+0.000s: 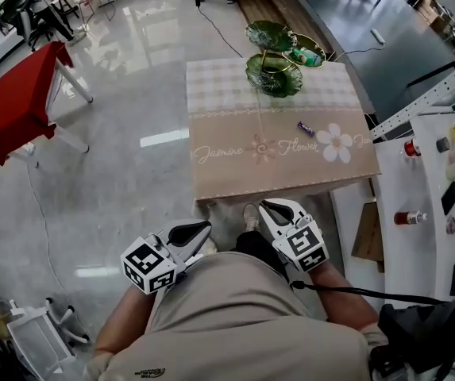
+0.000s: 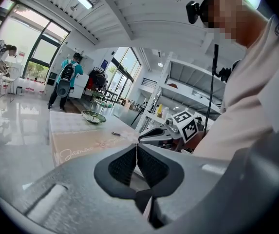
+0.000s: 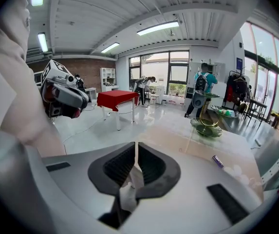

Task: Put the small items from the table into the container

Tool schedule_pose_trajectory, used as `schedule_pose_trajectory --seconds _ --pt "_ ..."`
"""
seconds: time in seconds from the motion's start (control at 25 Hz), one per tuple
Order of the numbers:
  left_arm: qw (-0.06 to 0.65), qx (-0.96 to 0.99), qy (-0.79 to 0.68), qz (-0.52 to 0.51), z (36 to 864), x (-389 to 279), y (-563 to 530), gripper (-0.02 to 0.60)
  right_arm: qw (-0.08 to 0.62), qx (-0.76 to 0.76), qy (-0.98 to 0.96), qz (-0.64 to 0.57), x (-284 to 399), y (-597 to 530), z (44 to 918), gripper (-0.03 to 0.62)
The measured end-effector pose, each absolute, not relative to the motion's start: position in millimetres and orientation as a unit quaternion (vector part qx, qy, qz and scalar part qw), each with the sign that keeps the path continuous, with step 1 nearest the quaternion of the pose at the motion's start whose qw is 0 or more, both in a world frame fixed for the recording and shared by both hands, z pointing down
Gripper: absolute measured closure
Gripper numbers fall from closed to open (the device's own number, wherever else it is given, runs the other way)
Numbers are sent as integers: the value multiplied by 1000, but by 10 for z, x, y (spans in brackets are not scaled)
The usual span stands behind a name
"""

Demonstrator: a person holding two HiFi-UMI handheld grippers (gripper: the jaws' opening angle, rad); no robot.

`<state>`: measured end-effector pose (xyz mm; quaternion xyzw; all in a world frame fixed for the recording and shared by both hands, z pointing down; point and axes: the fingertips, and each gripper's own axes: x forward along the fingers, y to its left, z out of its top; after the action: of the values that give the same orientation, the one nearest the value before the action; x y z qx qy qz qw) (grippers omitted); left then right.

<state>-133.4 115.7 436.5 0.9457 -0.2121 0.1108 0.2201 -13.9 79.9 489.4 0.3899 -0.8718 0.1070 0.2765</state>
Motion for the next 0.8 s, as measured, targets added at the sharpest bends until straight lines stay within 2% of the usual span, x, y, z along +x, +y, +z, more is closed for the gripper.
schedule_pose_trajectory --seconds 0.32,0.52,0.8 --pt "227 944 -213 110 4310 -901 737 572 281 397 -867 108 391 398 4986 562" --pt "232 943 -216 102 4235 -582 409 572 294 413 -856 106 865 11 5150 496" --pt "238 939 -228 103 4234 -198 -1 572 330 445 -826 108 1733 -749 5679 470"
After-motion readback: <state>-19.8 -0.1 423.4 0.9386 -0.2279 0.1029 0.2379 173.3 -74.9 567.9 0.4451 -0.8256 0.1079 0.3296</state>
